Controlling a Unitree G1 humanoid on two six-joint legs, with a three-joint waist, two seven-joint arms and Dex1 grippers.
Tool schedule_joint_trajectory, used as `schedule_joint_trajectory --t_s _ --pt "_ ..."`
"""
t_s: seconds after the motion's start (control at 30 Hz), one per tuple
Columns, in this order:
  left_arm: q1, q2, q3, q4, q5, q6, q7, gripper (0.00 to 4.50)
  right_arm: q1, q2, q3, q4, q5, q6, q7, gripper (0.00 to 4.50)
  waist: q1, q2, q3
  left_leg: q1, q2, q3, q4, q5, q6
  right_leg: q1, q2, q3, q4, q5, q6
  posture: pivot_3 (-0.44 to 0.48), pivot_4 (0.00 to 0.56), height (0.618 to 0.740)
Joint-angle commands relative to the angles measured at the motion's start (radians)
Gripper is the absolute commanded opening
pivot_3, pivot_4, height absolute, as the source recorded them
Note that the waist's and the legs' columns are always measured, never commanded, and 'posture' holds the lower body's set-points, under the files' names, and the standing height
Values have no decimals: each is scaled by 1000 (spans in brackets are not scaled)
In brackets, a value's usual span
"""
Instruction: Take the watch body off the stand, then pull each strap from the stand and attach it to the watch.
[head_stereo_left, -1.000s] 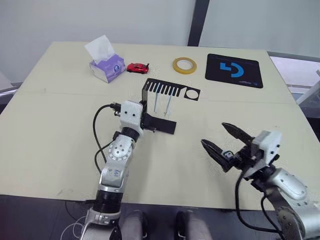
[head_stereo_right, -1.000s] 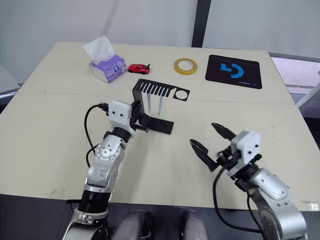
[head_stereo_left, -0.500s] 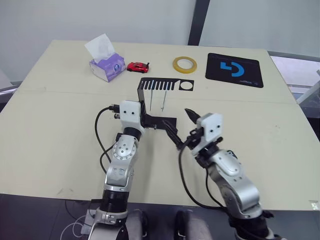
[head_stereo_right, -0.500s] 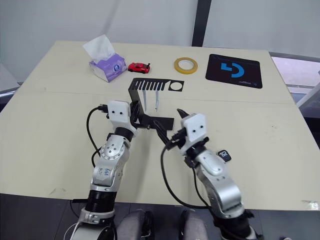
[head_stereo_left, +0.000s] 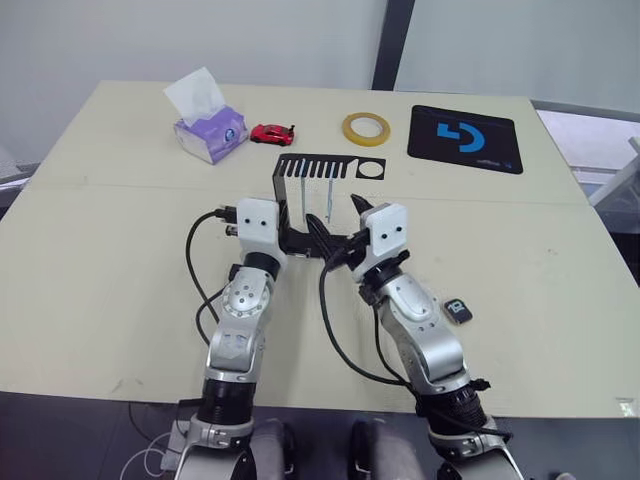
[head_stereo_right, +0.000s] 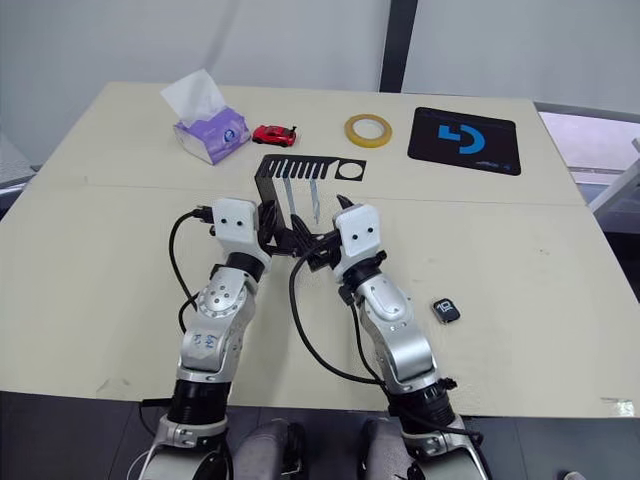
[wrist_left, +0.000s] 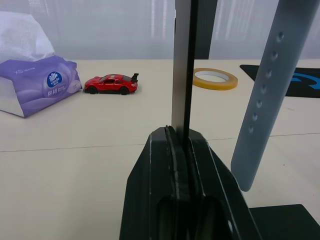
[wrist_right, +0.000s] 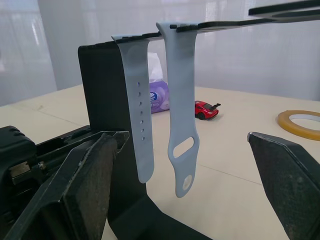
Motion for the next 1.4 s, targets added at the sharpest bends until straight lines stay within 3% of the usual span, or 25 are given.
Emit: schedule_joint_trajectory --t_s 0.03,0.5,0.6,0.83,0.87,1.4 --pt "-12 6 -18 -41 14 11 -4 41 -29 23 -16 7 -22 -47 -20 4500 -4 0 0 0 0 0 0 0 0 0 0 0 0 0 0 0 150 740" --pt "-9 9 -25 -60 20 28 -12 41 -78 84 -30 74 -57 -94 -67 4500 -6 0 0 0 0 0 0 0 0 0 0 0 2 0 0 0 150 740" --pt "-9 9 -26 -62 21 31 -14 0 -78 96 -27 76 -53 -92 -66 3659 -6 0 0 0 0 0 0 0 0 0 0 0 2 0 0 0 150 740" --pt "-8 7 -29 -62 20 34 -19 0 -80 109 -26 77 -49 -93 -59 195 -6 0 0 0 0 0 0 0 0 0 -1 0 1 0 0 0 150 740" --pt "-9 7 -29 -61 20 34 -19 0 -81 109 -26 77 -48 -93 -57 82 -6 0 0 0 0 0 0 0 0 0 -1 0 1 0 0 0 150 740" --pt "-15 29 -32 -63 26 27 -38 0 -57 47 36 6 -133 -161 -2 82 -6 0 0 0 0 0 -1 0 0 0 -1 0 1 0 0 0 150 740"
